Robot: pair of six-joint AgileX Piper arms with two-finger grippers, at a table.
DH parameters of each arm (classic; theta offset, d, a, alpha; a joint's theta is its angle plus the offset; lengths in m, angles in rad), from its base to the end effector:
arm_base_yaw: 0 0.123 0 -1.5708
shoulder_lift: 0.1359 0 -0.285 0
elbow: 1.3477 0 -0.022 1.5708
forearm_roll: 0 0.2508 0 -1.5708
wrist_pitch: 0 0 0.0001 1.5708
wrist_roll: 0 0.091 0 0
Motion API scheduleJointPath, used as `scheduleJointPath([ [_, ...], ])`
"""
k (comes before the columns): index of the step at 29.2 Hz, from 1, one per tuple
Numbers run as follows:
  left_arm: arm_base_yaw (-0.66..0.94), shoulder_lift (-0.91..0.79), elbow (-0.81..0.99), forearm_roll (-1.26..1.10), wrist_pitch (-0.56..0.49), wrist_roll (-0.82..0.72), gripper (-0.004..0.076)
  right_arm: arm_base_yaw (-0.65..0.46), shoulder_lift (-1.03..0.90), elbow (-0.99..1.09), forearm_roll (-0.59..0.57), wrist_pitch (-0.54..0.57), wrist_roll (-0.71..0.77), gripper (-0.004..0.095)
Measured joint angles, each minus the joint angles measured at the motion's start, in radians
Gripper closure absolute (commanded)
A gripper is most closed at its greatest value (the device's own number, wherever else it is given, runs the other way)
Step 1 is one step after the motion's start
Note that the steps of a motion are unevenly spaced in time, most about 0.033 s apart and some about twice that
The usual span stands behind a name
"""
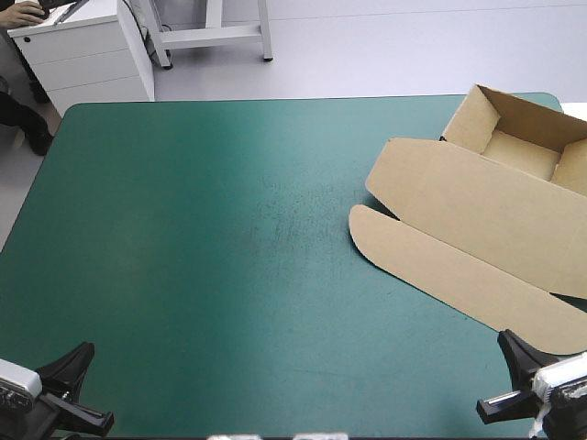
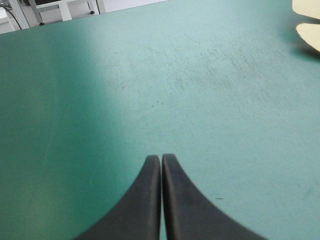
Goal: Fold the box
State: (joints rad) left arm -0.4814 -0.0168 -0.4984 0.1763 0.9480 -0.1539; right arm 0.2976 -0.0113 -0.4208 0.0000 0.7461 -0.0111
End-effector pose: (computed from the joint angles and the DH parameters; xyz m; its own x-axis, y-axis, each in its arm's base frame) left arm 0.0026 0.0133 0.2871 -0.3108 0.1061 -0.9445 0.3240 0.9461 -0.0003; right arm 0.0121 0.0037 0.2814 -0.2117 -0.0765 -0.9743 -0.2956 0.9553 -0.0108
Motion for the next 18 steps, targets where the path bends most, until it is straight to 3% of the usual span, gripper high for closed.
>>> scheduleJointPath([
  [18,0.0,0.0,0.001,0.0,0.028,0.0,0.0734,0.0,-0.002,0.005,0.008,0.011,-0.002,0.0928],
])
